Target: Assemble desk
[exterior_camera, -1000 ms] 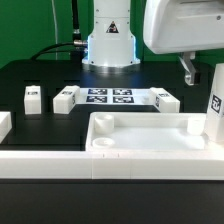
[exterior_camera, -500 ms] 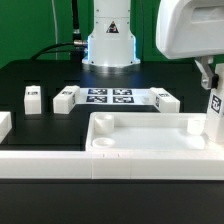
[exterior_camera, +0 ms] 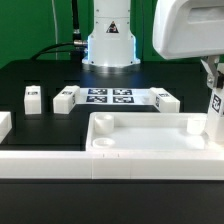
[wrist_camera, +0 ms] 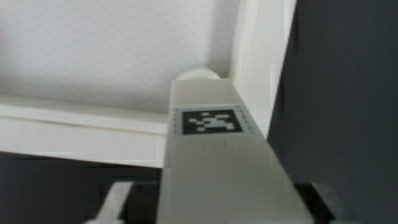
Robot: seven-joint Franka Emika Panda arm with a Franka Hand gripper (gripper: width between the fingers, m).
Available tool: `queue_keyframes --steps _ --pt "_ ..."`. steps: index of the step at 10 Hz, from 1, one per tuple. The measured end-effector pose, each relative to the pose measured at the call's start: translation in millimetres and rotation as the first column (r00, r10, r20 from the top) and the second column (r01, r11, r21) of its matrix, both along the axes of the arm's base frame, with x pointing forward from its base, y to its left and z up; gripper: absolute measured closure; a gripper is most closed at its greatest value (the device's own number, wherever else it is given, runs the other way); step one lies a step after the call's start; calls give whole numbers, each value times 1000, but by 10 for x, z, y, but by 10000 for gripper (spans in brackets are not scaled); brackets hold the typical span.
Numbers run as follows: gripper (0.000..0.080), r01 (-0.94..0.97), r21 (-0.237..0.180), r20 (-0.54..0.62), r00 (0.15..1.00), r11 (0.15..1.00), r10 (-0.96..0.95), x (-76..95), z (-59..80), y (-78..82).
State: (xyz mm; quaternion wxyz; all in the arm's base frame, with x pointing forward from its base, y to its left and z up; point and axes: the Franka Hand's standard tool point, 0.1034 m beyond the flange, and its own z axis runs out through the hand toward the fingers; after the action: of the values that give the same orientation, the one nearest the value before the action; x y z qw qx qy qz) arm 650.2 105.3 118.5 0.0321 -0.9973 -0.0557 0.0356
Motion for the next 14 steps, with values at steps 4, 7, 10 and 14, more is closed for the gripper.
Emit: queue_keyframes --steps 4,7,10,14 --pt "506 244 13 5 970 970 -244 -114 -18 -64" --pt "506 533 28 8 846 846 -533 -152 -25 -72" --pt "506 728 22 -17 686 685 -728 -164 -26 -81" --pt "506 881 -1 -44 474 474 -880 -166 -26 -67"
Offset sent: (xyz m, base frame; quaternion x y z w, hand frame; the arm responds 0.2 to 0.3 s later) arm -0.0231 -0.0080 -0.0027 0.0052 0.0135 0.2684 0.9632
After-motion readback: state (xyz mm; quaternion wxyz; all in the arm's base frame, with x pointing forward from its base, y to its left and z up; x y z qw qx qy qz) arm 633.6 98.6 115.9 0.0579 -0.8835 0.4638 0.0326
